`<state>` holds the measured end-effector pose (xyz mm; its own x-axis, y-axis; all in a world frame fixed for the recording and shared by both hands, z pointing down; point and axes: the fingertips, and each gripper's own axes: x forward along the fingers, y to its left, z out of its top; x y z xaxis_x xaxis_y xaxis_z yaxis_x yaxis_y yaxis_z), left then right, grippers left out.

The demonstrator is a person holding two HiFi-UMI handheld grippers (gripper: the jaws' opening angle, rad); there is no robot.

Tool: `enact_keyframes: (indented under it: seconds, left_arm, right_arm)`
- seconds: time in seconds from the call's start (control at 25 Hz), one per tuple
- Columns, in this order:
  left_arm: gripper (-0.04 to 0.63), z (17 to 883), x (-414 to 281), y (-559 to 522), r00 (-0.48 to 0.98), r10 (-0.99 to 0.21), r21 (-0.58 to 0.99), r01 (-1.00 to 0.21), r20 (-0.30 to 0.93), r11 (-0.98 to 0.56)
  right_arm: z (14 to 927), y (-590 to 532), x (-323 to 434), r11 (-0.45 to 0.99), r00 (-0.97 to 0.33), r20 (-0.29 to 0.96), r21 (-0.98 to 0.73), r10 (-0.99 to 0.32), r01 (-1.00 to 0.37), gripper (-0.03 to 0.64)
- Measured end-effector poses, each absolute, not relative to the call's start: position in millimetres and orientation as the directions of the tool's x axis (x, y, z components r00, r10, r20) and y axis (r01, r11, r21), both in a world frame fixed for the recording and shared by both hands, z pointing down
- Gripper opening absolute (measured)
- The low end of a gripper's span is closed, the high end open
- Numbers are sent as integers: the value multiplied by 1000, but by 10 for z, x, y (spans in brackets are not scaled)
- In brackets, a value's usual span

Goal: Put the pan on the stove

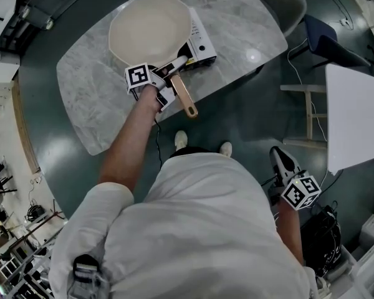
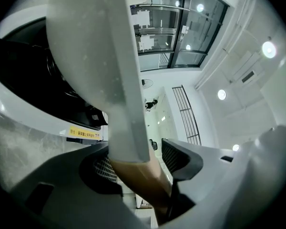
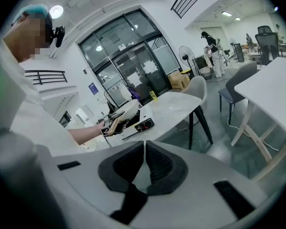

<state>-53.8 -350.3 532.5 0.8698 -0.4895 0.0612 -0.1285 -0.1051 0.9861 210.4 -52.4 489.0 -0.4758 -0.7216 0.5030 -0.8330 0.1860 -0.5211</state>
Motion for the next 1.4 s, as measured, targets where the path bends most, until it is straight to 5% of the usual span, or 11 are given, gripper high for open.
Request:
enact_keyframes:
  seconds: [1.4]
  left_arm:
    - [305, 5098, -1362, -2742, 635, -755, 941, -328, 160, -77]
  right_arm:
    - [4787, -583, 2160, 441, -682, 396, -545, -615, -714, 20]
